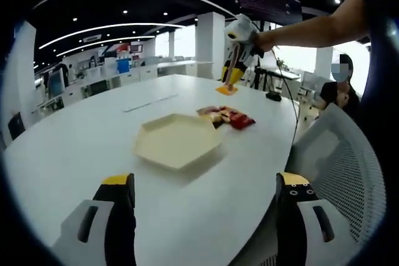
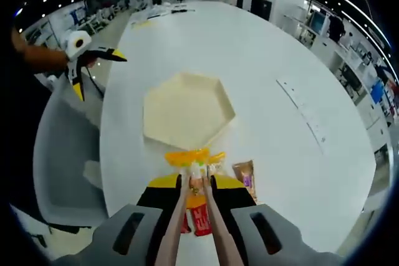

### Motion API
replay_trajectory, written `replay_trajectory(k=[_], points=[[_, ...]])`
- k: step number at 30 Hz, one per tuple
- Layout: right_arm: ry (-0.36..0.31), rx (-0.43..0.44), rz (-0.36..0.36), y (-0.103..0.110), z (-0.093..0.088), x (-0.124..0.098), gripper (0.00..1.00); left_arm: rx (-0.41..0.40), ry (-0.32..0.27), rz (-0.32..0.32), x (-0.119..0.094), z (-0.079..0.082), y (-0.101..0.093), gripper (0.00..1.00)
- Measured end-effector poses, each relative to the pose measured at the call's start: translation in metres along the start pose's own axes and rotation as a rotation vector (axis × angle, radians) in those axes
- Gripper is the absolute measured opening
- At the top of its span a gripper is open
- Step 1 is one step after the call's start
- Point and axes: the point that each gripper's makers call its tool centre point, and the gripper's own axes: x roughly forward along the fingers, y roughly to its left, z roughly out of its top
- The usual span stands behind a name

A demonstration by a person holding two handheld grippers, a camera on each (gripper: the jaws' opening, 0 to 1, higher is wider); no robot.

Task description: Place the target food into the container with the food tongs after gripping and lifting it, then release it inside without dropping or visibly crushing the food.

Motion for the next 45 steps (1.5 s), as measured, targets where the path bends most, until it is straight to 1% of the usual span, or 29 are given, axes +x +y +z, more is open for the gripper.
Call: replay_trajectory(k=[3, 5, 9, 16, 26, 30, 33, 36, 41, 45], points=[[-0.002, 0.001, -0.002, 0.0, 0.002, 0.001, 0.18, -0.004, 0.002, 0.0, 0.0, -0.001, 0.0, 0.93], [-0.007, 0.002, -0.003, -0.001, 0.004, 0.002, 0.18, -0.021, 0.023, -0.001, 0.001, -0.004, 0.0, 0.94], [-0.01, 0.002, -0.006, -0.002, 0.011, 0.007, 0.18, -0.017, 0.014, 0.011, 0.0, -0.002, 0.001, 0.99], [-0.015, -0.008, 0.002, 0.0, 0.026, 0.018, 0.18, -0.008, 0.001, 0.016, -0.001, 0.0, 0.002, 0.99], [-0.013, -0.033, 0.011, 0.0, 0.049, 0.032, 0.18, -0.026, -0.023, 0.024, -0.004, 0.004, 0.004, 0.99], [-0.01, -0.029, 0.02, 0.001, 0.058, 0.038, 0.19, -0.028, -0.027, 0.028, -0.004, 0.005, 0.005, 0.99], [-0.01, -0.03, 0.026, 0.003, 0.07, 0.05, 0.18, -0.019, -0.018, 0.01, -0.002, 0.003, 0.0, 0.99], [-0.024, -0.024, 0.036, 0.005, 0.087, 0.063, 0.18, -0.011, -0.013, -0.002, -0.001, 0.003, -0.003, 0.99], [-0.022, -0.038, 0.05, 0.009, 0.106, 0.079, 0.18, -0.023, -0.026, 0.002, -0.002, 0.005, -0.001, 0.99], [-0.022, -0.051, 0.061, 0.012, 0.119, 0.085, 0.18, -0.03, -0.032, 0.007, -0.002, 0.006, 0.001, 0.99]])
